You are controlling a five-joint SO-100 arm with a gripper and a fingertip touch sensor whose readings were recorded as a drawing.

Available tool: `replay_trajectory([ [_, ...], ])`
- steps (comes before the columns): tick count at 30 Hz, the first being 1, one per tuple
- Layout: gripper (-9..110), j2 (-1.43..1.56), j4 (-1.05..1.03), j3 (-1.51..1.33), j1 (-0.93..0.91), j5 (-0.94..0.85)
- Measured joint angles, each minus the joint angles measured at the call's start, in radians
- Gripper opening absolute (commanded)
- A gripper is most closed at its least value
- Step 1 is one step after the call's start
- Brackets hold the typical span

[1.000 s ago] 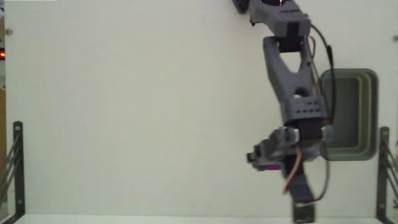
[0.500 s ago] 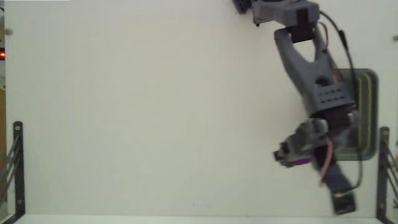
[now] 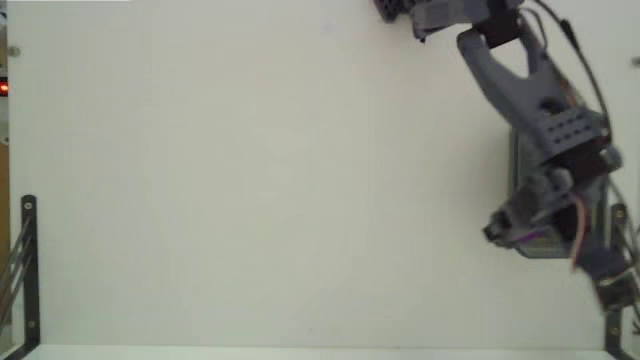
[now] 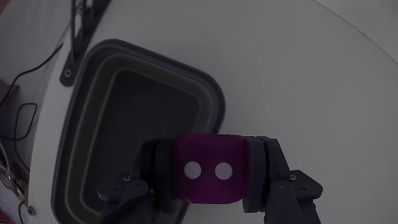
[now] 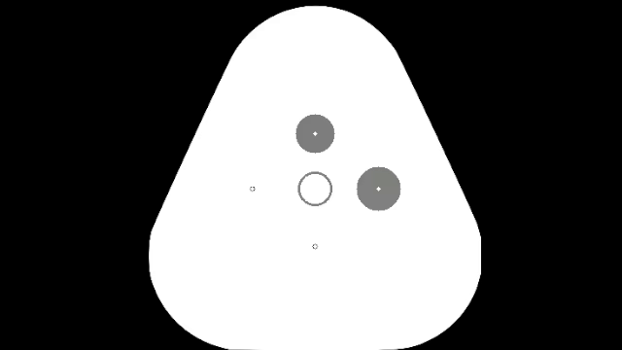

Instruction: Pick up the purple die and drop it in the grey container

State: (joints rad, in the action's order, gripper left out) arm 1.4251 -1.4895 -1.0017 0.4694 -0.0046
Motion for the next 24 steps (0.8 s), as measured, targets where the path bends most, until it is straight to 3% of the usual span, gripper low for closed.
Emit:
replay_trajectory([
  [24,57,0.104,0.049,-0.141,0.158,0.002],
])
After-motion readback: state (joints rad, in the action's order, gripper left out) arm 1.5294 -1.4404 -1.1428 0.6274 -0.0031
